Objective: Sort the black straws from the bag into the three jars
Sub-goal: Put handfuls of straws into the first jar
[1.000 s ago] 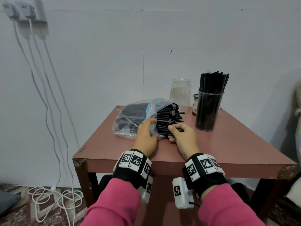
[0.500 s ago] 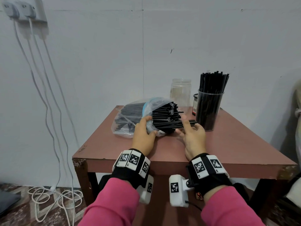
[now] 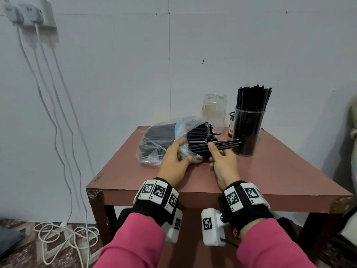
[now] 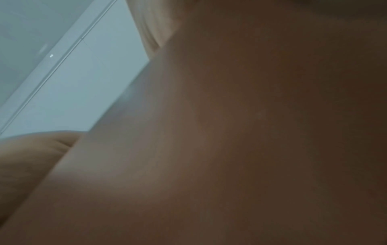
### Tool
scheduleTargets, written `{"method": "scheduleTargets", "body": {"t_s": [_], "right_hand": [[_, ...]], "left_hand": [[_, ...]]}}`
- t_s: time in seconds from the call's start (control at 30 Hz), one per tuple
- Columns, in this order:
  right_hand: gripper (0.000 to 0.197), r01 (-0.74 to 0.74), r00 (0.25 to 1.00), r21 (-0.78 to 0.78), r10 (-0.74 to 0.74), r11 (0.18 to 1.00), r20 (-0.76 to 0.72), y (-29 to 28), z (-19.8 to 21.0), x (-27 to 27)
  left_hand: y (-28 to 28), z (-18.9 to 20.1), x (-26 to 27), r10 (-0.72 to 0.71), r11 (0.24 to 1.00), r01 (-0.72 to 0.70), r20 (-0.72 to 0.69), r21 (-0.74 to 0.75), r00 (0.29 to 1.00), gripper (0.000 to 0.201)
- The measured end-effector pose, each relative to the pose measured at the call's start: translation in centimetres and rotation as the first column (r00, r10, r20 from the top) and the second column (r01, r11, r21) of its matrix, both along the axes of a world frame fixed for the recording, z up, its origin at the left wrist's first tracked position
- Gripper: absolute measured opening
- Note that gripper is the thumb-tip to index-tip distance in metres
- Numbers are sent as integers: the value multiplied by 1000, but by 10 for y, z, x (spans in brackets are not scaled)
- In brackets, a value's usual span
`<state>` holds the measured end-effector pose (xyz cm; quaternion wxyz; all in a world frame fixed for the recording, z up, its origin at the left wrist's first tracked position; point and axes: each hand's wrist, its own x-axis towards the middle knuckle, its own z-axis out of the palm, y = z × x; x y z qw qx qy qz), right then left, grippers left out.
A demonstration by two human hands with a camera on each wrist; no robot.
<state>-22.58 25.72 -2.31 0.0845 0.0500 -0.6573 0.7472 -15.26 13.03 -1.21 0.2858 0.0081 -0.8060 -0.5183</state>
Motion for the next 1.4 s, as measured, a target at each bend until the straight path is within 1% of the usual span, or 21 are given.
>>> {"method": "scheduleTargets", "body": {"t_s": [0.03,0.1,0.17,0.2,0.3,0.37,0.4,0.47,0.57,0.67,0.8,0.87,0.97,1.07,1.1,1.17,1.23,1.27,1.4], "right_hand": [[31,38,999,-25,-37,999,9,0,0,0],[26,97,995,-128,-92,987,43,2,3,0],[23,123,990,-215,-105,969,93,4,6,0],[23,114,990,-246,-88,963,114,5,8,-1],[32,48,990,-277,-8,960,143,7,10,-1],[29,10,990,-286,30,958,135,7,11,-1],[27,12,991,-301,29,953,131,7,11,-1],[23,60,991,-349,-14,935,132,6,12,-1],[22,107,991,-390,-67,914,114,7,14,1],[21,85,994,-353,-55,932,92,7,12,2],[29,177,983,-244,-162,953,83,9,5,-3],[29,134,990,-212,-125,968,59,9,3,-4],[35,159,986,-171,-148,972,74,8,3,-1],[25,91,995,-124,-86,988,51,5,4,3],[25,93,995,-96,-88,991,49,5,5,5],[39,112,993,-63,-109,992,45,5,5,7],[56,147,989,-91,-144,985,46,5,2,7],[59,161,986,-115,-156,980,52,4,0,5],[57,196,980,-199,-186,960,67,6,3,6]], "left_hand": [[0,0,0,1,1000,-1,-1,-2,1000,55],[0,-1,-1,5,1000,-5,0,11,1000,55],[0,-2,-1,10,1000,-10,4,25,1000,55],[0,-2,-1,7,1000,-7,5,27,1000,55],[1,-1,0,-2,1000,2,3,24,1000,54],[2,0,2,-1,1000,0,6,22,1000,53],[2,1,2,2,1000,-2,8,22,1000,53],[2,1,3,3,1000,-3,4,22,1000,53],[2,1,2,5,1000,-5,4,31,1000,53],[1,0,1,10,1000,-10,2,27,1000,53],[0,-1,1,13,999,-14,13,43,1000,54],[1,-1,1,14,999,-15,22,45,1000,55],[1,0,2,14,999,-15,22,44,1000,53],[1,1,2,15,999,-16,24,42,1000,54],[1,0,2,15,999,-16,23,44,1000,54],[2,0,2,13,999,-14,14,50,1000,55],[2,0,1,14,998,-15,12,59,1000,55],[2,0,1,14,998,-15,14,63,1000,55],[2,0,1,12,997,-13,15,77,1000,55]]}}
